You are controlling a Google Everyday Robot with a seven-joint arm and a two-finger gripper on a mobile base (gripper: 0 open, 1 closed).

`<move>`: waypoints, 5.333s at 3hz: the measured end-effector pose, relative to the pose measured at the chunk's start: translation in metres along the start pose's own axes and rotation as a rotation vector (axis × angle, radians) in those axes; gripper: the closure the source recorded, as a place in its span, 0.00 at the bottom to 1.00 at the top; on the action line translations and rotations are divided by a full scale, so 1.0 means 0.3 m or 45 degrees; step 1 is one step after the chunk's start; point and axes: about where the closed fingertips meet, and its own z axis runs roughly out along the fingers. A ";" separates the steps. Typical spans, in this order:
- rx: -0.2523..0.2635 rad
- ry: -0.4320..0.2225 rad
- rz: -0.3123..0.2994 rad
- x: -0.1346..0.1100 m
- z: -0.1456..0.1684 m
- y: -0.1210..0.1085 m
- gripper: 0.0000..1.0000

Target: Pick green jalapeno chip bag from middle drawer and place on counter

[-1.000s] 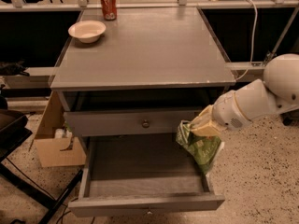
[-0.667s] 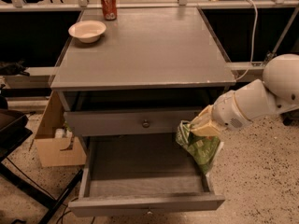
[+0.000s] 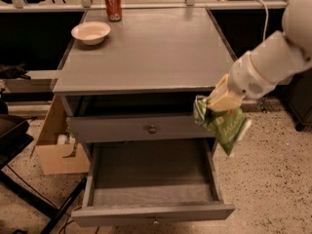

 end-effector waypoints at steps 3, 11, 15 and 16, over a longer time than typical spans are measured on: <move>0.193 0.202 -0.200 -0.289 -0.248 -0.475 1.00; 0.541 -0.197 -0.493 -0.631 0.060 -1.022 0.81; 0.540 -0.197 -0.493 -0.632 0.062 -1.022 0.00; 0.541 -0.199 -0.493 -0.632 0.061 -1.022 0.00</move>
Offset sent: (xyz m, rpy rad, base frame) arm 0.1357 -0.0148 0.2274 -0.2589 -0.2389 -0.0281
